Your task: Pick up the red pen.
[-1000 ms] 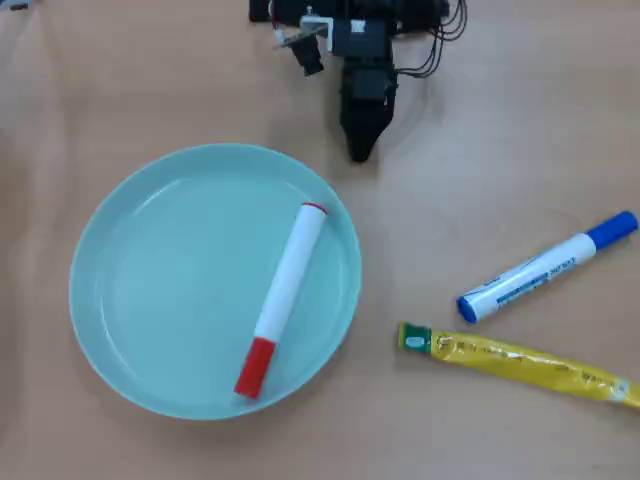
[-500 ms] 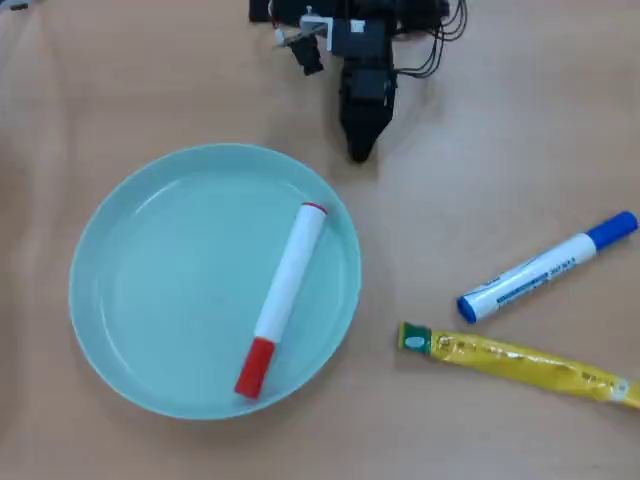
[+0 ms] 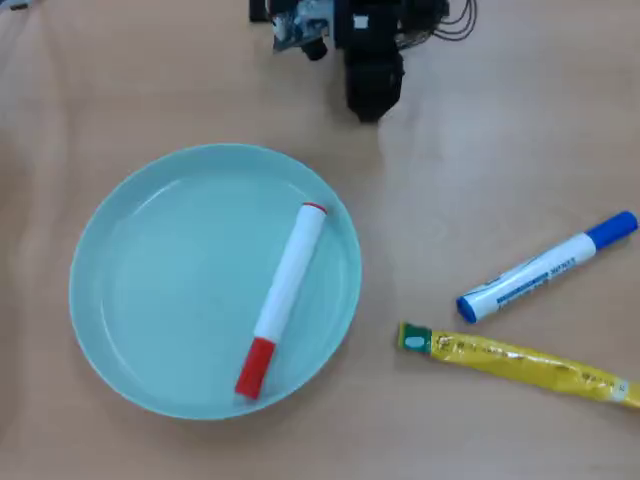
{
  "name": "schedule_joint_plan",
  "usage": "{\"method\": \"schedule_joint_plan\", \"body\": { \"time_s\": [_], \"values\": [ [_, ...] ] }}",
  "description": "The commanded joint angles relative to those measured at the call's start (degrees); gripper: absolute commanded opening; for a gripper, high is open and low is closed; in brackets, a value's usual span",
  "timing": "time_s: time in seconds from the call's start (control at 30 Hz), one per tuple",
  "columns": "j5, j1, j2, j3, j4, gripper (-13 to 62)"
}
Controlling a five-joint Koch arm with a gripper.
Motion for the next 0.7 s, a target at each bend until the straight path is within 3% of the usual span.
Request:
{"method": "schedule_joint_plan", "body": {
  "time_s": [0.0,0.67],
  "values": [
    [-1.1,-2.7,5.3,-7.0,3.3,-5.4],
    [-3.3,-11.8,5.3,-35.9,22.2,-5.5]
  ]
}}
